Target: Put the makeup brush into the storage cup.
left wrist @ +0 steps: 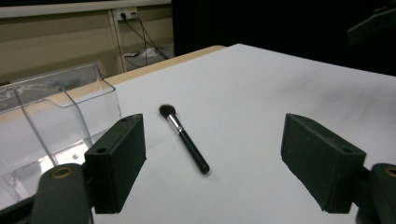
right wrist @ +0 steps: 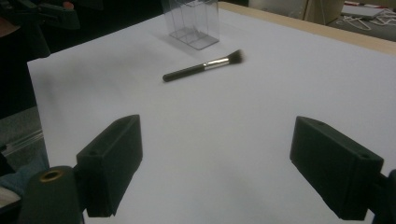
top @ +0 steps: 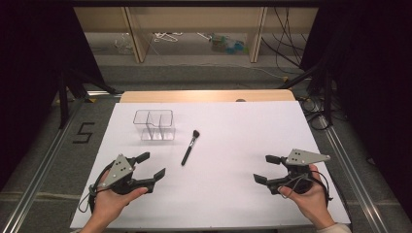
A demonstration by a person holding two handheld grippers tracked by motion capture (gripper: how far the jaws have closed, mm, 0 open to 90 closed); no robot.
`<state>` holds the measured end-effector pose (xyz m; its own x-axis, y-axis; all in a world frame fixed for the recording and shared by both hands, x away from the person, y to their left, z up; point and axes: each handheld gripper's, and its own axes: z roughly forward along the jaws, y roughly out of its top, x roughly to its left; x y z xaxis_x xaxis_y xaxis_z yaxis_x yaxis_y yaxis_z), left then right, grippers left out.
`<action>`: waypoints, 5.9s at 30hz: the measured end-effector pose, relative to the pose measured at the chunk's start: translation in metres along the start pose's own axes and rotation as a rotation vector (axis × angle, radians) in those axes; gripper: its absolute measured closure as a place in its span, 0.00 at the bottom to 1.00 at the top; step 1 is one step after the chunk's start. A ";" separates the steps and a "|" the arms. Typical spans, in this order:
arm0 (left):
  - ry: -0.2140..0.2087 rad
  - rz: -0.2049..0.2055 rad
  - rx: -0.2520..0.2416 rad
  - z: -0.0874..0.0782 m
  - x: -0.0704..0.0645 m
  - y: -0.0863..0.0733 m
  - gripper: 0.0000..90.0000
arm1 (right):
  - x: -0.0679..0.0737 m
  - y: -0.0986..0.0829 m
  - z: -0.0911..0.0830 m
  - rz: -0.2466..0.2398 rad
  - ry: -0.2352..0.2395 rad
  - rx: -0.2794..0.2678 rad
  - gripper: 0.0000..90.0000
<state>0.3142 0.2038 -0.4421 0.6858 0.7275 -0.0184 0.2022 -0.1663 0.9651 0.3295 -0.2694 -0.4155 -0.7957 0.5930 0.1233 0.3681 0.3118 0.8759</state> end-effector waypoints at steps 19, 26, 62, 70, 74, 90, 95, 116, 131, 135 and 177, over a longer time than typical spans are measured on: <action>0.017 0.020 0.225 0.036 0.002 0.014 0.24 | 0.000 0.000 0.002 -0.022 -0.014 0.002 0.20; 0.004 0.051 0.355 0.058 0.008 0.024 0.25 | 0.000 -0.001 0.002 -0.020 -0.015 0.008 0.20; 0.007 0.066 0.750 0.172 0.027 0.035 0.39 | -0.001 -0.001 0.003 -0.013 -0.001 0.025 0.19; 0.015 0.039 0.815 0.193 0.029 0.034 0.41 | -0.001 -0.001 0.003 -0.017 0.002 0.026 0.19; 0.019 0.040 0.827 0.198 0.030 0.033 0.41 | 0.000 -0.001 0.003 -0.019 0.002 0.028 0.19; -0.004 0.008 0.898 0.210 0.031 0.033 0.55 | 0.000 -0.001 0.004 -0.021 0.003 0.031 0.19; -0.012 0.000 0.921 0.212 0.033 0.035 0.63 | 0.000 -0.001 0.003 -0.022 -0.003 0.045 0.19; -0.011 0.012 0.959 0.210 0.035 0.037 0.88 | 0.000 -0.002 0.005 -0.020 0.004 0.032 0.19; -0.024 0.024 0.788 0.189 0.036 0.047 0.88 | -0.001 -0.002 0.005 -0.013 0.007 0.043 0.19; -0.025 0.012 0.746 0.182 0.037 0.049 0.88 | -0.001 -0.001 0.004 -0.012 -0.003 0.058 0.19; 0.014 -0.041 0.435 0.138 0.042 0.040 0.88 | -0.002 -0.002 0.006 -0.010 -0.002 0.047 0.19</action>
<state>0.4473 0.1359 -0.4402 0.6622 0.7478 -0.0476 0.5066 -0.4001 0.7637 0.3330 -0.2666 -0.4208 -0.7983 0.5914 0.1139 0.3827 0.3521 0.8541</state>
